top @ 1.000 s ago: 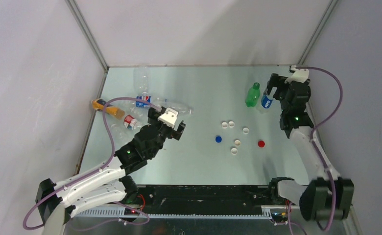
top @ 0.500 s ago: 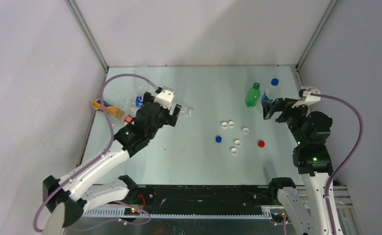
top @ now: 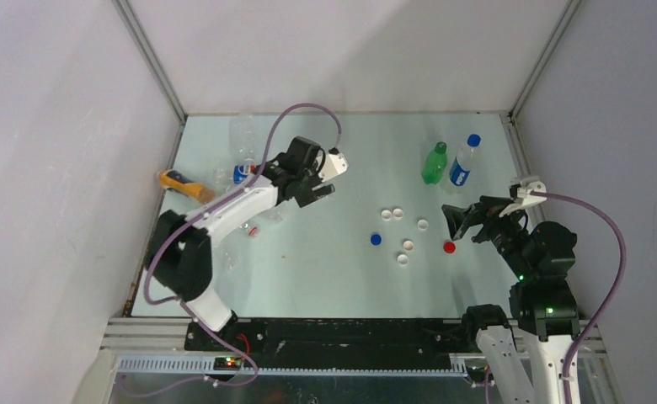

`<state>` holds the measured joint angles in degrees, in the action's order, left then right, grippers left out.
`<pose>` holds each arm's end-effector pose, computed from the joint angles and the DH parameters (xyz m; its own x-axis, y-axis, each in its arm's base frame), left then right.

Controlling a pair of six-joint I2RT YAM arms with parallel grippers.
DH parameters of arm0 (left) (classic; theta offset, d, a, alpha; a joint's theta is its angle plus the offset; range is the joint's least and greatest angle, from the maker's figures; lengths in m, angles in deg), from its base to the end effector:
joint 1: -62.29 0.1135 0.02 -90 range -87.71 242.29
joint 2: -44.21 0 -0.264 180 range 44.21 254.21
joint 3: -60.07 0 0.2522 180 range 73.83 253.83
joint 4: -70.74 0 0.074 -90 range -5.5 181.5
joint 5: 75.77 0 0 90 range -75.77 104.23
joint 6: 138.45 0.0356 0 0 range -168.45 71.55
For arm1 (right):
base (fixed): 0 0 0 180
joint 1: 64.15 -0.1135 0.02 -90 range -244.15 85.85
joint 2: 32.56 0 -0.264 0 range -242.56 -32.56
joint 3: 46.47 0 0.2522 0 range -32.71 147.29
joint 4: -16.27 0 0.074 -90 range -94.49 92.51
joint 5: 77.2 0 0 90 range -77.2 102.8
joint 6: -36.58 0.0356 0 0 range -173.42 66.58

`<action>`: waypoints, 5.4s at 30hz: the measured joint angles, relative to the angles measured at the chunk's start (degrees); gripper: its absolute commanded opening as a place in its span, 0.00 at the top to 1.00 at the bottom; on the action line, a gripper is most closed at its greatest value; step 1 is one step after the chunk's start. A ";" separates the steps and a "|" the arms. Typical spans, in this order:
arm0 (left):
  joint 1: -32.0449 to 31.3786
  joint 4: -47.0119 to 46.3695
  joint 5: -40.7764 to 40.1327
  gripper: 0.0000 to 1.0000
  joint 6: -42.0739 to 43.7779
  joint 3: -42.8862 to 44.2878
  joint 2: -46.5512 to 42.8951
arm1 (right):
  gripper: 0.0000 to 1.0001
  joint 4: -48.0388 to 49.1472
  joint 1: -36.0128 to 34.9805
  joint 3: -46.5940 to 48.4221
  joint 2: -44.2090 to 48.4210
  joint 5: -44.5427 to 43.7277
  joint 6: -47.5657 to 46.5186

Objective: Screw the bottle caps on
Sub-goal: Adjust the plastic bottle at the center of the board, then adjust the bottle cap at the center of the board.

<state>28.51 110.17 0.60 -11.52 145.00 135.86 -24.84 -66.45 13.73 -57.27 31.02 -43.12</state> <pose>0.2983 -0.1895 0.2696 -0.2360 0.8604 -0.4517 0.6836 0.4773 0.5521 0.0923 0.0148 0.3597 -0.1587 0.1636 -0.9737 -0.3259 0.9222 0.2081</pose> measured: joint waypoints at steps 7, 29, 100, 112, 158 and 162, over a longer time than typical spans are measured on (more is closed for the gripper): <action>2.01 1.16 4.04 0.01 8.66 4.33 13.18 | 0.01 -2.84 -0.74 0.00 0.90 2.43 -0.28; 0.94 8.11 14.12 0.41 -7.87 11.96 22.03 | 0.03 -8.59 -3.52 0.04 -3.65 2.58 0.22; -8.81 -36.50 39.80 0.00 -36.37 -30.42 -35.91 | 1.00 24.59 -27.21 -21.64 -12.44 -6.51 37.94; -17.20 -44.50 47.58 0.13 -21.44 -28.98 -32.15 | 1.00 43.87 -25.31 -19.30 -14.62 15.96 40.70; -19.19 -21.49 33.24 0.77 -25.42 -13.99 -24.24 | 0.01 11.76 -16.26 -10.43 -7.50 5.55 31.98; -19.91 -11.02 26.16 0.76 -29.94 -8.09 -16.04 | 0.01 -4.46 -12.20 -3.28 -10.60 0.42 26.91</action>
<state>8.60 99.16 26.76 -41.47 136.92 119.82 -29.30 -78.65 10.45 -67.87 31.43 -16.21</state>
